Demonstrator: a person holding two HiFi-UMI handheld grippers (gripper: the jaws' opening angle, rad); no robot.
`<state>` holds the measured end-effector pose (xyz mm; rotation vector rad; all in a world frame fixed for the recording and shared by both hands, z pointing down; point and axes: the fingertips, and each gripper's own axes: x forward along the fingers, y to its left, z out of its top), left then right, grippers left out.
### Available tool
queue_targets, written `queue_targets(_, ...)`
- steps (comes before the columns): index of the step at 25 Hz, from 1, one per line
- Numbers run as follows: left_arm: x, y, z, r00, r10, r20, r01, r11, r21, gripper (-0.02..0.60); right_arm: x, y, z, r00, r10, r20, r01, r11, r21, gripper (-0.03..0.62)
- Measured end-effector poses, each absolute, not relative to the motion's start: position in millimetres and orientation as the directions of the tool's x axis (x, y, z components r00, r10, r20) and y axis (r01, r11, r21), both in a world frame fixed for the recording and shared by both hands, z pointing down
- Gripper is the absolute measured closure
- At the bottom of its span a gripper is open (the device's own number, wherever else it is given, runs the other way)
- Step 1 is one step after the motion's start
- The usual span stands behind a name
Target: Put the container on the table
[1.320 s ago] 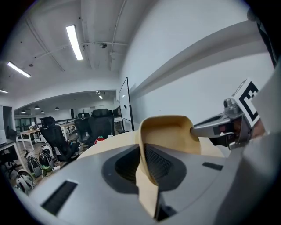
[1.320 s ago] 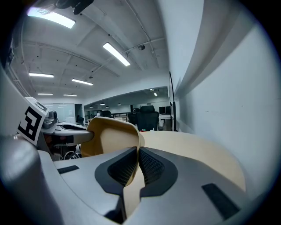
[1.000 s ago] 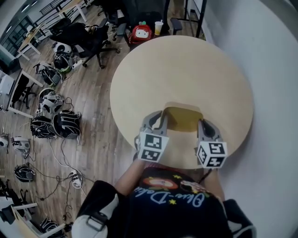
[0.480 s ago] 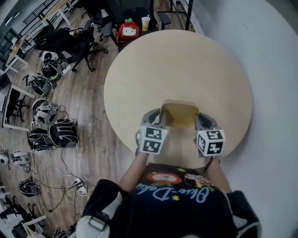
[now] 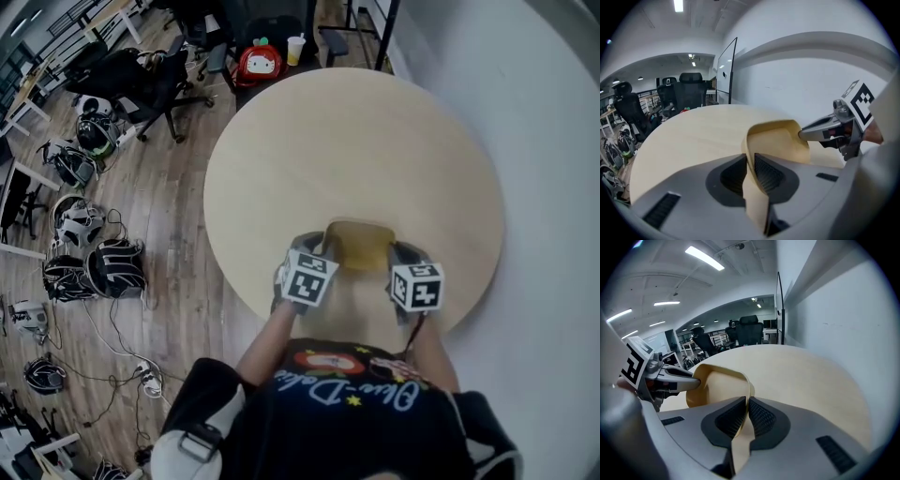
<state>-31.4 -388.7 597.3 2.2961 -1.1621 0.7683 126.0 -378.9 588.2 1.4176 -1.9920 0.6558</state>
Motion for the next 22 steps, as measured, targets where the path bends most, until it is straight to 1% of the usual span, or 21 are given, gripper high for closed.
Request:
queue_targets(4, -28.0, -394.9, 609.0, 0.488, -0.553, 0.675, -0.831, -0.53, 0.166, 0.549, 132.3, -387.1, 603.2, -0.235, -0.627, 0.743, -0.954, 0.296, -0.052, 0.578)
queue_targets(7, -21.4, -395.6, 619.9, 0.495, -0.508, 0.705, -0.818, -0.546, 0.18, 0.548, 138.5, -390.9, 611.5, -0.224, -0.606, 0.763, -0.958, 0.283, -0.057, 0.577)
queue_targets(12, -22.6, -397.4, 634.6, 0.512, -0.431, 0.743, -0.791, -0.573, 0.212, 0.531, 137.0, -399.4, 620.1, -0.27, -0.578, 0.77, -0.956, 0.256, -0.142, 0.577)
queue_targets(16, -20.0, -406.6, 631.2, 0.51, -0.43, 0.746, -0.789, -0.578, 0.206, 0.511, 136.7, -409.8, 619.3, -0.283, -0.569, 0.772, -0.954, 0.25, -0.165, 0.577)
queue_targets(22, -18.5, -416.4, 635.8, 0.509, -0.412, 0.756, -0.787, -0.578, 0.215, 0.508, 140.2, -419.4, 630.4, -0.278, -0.557, 0.783, -0.957, 0.226, -0.179, 0.577)
